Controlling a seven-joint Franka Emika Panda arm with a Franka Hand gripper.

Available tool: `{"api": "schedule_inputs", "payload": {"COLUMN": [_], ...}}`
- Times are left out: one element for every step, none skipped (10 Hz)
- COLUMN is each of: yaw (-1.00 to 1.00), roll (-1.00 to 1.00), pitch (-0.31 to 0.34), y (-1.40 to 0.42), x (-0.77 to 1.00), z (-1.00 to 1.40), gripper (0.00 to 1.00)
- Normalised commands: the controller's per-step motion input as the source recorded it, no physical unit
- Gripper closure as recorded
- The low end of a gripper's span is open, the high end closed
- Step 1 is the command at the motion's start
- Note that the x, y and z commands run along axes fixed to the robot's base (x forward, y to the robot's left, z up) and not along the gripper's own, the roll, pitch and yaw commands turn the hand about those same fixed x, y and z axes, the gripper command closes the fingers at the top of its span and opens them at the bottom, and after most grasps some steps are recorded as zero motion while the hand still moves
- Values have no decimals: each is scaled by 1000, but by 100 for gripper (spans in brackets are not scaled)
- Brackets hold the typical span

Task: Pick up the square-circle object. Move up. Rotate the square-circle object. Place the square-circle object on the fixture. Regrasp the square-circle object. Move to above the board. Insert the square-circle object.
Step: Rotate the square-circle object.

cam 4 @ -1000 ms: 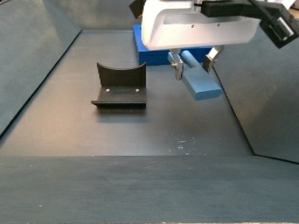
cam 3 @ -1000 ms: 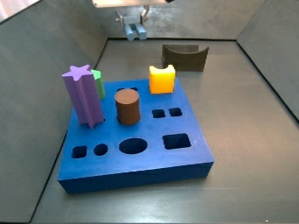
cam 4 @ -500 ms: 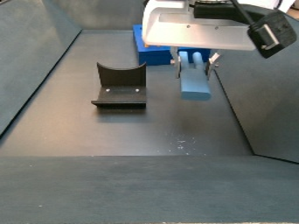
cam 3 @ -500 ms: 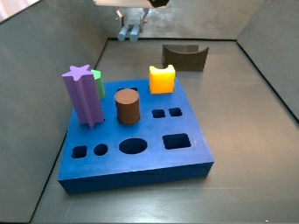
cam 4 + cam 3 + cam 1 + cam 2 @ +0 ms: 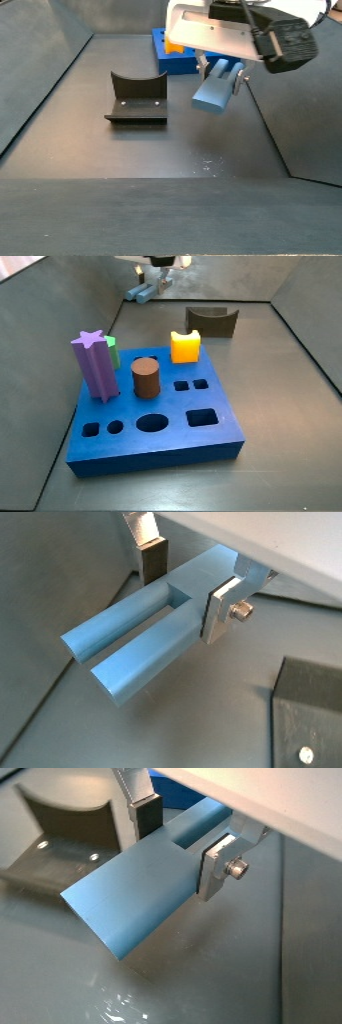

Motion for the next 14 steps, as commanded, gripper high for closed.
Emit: {"api": "schedule_inputs", "payload": {"yaw": [-1000, -1000, -1000, -1000, -1000, -1000, -1000, -1000, -1000, -1000, -1000, -1000, -1000, -1000], "roll": [0, 0, 0, 0, 0, 0, 0, 0, 0, 0, 0, 1, 1, 1], "pitch": [-4, -4, -4, -4, -4, -4, -4, -4, -4, -5, -5, -5, -5, -5], "y": [12, 13, 13, 13, 13, 13, 13, 13, 14, 14, 14, 14, 14, 14], "x": [12, 12, 12, 12, 12, 12, 12, 12, 11, 11, 11, 11, 11, 11], "z": [-28, -28, -28, -28, -27, -27, -27, -27, -27, -27, -27, -28, -27, -28], "gripper": [100, 100, 100, 100, 100, 100, 100, 100, 100, 100, 100, 100, 100, 100]}}
